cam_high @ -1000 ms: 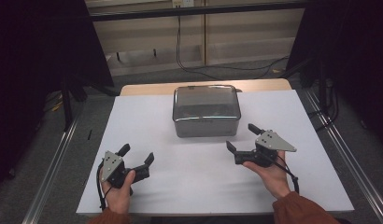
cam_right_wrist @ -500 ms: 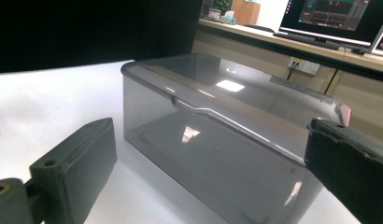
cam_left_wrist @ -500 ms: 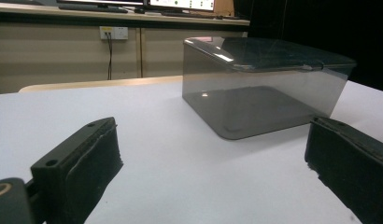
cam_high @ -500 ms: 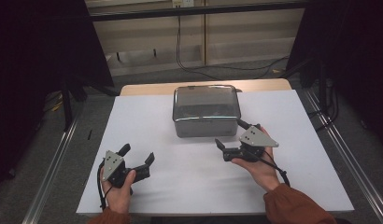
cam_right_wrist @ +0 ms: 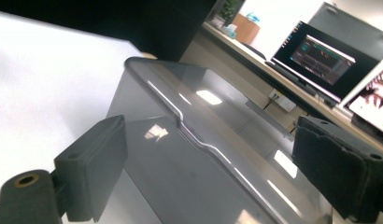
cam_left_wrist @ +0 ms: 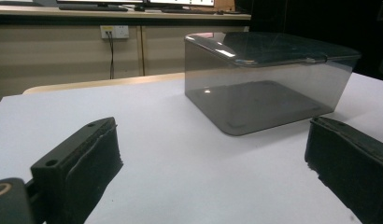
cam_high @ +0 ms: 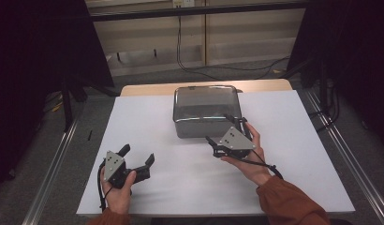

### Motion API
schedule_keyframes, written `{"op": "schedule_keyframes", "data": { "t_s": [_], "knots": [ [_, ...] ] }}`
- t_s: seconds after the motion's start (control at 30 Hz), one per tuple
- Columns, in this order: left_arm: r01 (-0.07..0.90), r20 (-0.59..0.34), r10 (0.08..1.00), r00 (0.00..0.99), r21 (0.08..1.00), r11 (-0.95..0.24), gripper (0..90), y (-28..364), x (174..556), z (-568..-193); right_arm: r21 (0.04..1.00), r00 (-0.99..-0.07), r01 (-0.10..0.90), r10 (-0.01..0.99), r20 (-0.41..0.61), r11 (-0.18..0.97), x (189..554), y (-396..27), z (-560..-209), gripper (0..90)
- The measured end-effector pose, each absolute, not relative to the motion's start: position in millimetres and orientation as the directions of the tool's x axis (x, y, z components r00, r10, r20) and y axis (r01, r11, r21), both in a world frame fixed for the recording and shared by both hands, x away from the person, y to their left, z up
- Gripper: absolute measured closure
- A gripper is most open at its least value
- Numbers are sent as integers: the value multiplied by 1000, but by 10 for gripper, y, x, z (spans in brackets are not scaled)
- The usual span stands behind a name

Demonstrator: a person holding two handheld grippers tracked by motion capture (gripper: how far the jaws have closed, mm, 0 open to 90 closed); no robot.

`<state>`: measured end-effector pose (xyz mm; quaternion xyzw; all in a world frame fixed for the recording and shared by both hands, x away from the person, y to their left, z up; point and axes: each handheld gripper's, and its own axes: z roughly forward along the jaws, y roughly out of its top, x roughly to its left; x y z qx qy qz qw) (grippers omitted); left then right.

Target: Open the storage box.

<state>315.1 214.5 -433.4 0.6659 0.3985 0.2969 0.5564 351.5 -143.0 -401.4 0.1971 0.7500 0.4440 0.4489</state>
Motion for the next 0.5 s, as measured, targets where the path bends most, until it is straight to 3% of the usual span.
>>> {"op": "schedule_keyframes", "data": {
  "t_s": [0.27, 0.4, 0.5],
  "knots": [
    [191, -61, 857, 512, 981, -44, 30, 2150, 3151, -4328, 715, -455, -161, 592, -665, 680, 3611, -1303, -4022, 203],
    [183, -41, 858, 513, 981, -63, 30, 2128, 3144, -4322, 593, -386, -214, 490, -782, 776, 3610, -1231, -3998, 235],
    [195, -38, 855, 518, 978, -75, 35, 2134, 3155, -4326, 565, -380, -223, 463, -801, 794, 3637, -1206, -3983, 263]
  ]
}}
